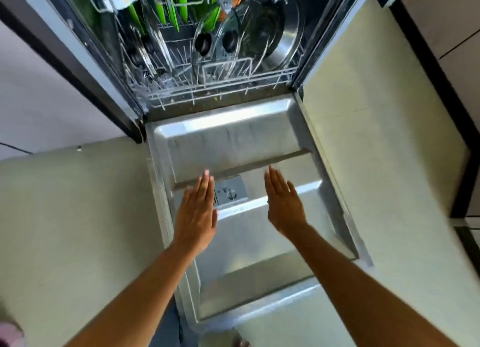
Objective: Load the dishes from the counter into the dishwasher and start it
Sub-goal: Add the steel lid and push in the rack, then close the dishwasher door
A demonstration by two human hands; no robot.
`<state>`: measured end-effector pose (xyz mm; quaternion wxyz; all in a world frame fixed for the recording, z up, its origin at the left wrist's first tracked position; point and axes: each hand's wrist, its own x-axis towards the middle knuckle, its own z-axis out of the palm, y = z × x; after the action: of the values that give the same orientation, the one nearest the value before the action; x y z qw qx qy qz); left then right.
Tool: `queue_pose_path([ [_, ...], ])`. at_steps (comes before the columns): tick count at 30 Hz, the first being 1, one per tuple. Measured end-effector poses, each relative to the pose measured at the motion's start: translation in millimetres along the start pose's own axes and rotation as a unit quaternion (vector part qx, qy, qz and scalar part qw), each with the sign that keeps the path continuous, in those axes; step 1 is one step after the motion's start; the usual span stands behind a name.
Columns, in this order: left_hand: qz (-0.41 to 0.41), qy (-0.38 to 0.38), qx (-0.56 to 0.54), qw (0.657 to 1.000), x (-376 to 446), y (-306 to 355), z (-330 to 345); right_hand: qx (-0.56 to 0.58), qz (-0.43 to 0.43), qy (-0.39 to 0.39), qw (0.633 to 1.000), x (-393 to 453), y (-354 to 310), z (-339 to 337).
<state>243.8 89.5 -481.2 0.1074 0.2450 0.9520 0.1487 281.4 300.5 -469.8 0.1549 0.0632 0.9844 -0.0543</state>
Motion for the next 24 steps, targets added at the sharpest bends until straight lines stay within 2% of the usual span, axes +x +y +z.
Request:
queue_pose_path([
  [5,-0.014,-0.073,-0.007,0.997,-144,49,63,-0.005,-0.044,-0.020,0.999,-139,13,80],
  [10,-0.013,-0.101,-0.023,0.995,-226,81,111,-0.019,-0.092,-0.061,0.994,-225,5,136],
  [13,-0.005,-0.086,-0.010,0.996,-243,82,142,-0.051,-0.105,-0.045,0.992,-238,-4,169],
  [18,0.048,0.012,0.054,0.997,-248,59,198,-0.095,-0.131,0.029,0.986,-236,-15,224],
  [24,0.078,0.025,0.065,0.995,-234,51,199,-0.146,-0.114,0.109,0.977,-229,-17,251],
])
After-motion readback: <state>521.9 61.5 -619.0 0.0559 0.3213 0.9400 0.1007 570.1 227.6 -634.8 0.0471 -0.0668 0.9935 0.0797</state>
